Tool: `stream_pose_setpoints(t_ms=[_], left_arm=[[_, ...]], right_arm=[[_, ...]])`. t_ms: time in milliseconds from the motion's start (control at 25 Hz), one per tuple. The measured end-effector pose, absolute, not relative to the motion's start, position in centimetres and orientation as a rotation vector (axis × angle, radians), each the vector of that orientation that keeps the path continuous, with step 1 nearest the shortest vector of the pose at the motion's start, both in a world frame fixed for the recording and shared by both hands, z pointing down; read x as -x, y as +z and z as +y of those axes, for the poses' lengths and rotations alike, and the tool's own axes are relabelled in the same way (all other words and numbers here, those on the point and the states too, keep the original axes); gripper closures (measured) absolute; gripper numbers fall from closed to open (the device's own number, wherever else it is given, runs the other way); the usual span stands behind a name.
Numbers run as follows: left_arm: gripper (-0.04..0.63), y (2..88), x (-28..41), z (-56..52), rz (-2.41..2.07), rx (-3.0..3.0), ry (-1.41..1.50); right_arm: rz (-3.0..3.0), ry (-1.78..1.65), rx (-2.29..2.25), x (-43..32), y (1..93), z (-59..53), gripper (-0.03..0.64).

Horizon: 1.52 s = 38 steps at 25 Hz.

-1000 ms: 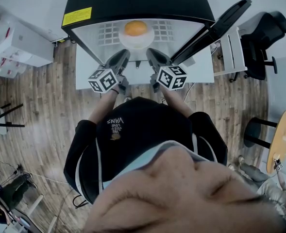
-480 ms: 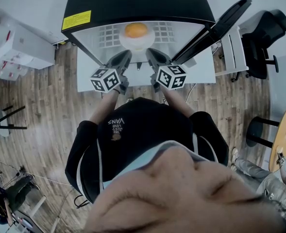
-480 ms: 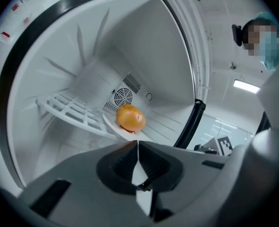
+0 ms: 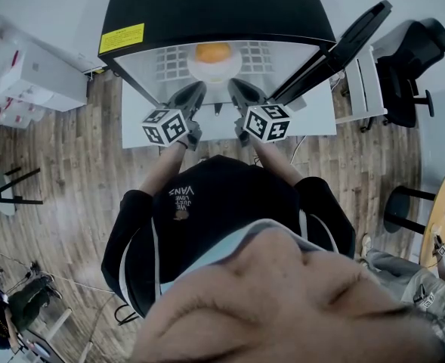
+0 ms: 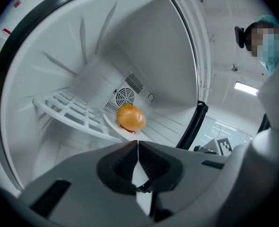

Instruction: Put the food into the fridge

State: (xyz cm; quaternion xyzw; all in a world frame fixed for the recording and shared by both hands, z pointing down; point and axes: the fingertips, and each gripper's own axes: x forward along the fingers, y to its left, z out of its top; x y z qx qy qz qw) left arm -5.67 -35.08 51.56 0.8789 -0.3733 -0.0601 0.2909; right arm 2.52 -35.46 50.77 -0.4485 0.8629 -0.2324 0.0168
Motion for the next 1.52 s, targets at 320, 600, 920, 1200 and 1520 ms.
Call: stream_pose_setpoints(t_ms=[320,600,920,1200,1520], left_arm=[[0.575,51.7,5.7,-35.6,-0.997,-2.334,-0.160],[0.575,52.0,5.6,-36.0,-0.991,-2.323,-0.159],[0.575,52.1,5.7,-36.6,-0.989,-2.319,-0.153],[0.575,52.2,5.7,-36.7,-0.988,-2.305,-0.151],[0.575,52.2,6.1,-36.8,-1.006,-2.302,-0.161]], right_arm=[[2.680,-0.720,1.402,-2.5,50.8,-36.1,0.598],[2.677,-0.722,1.408,-2.6,50.9,-36.5,0.598],[2.685,-0.718,1.410,-2.6,50.9,-37.1,0.598],[2.685,-0.715,1.415,-2.4,50.9,-37.4,0.598],[2.668,-0.710,1.417,-2.7,50.9,-37.2,0.598]])
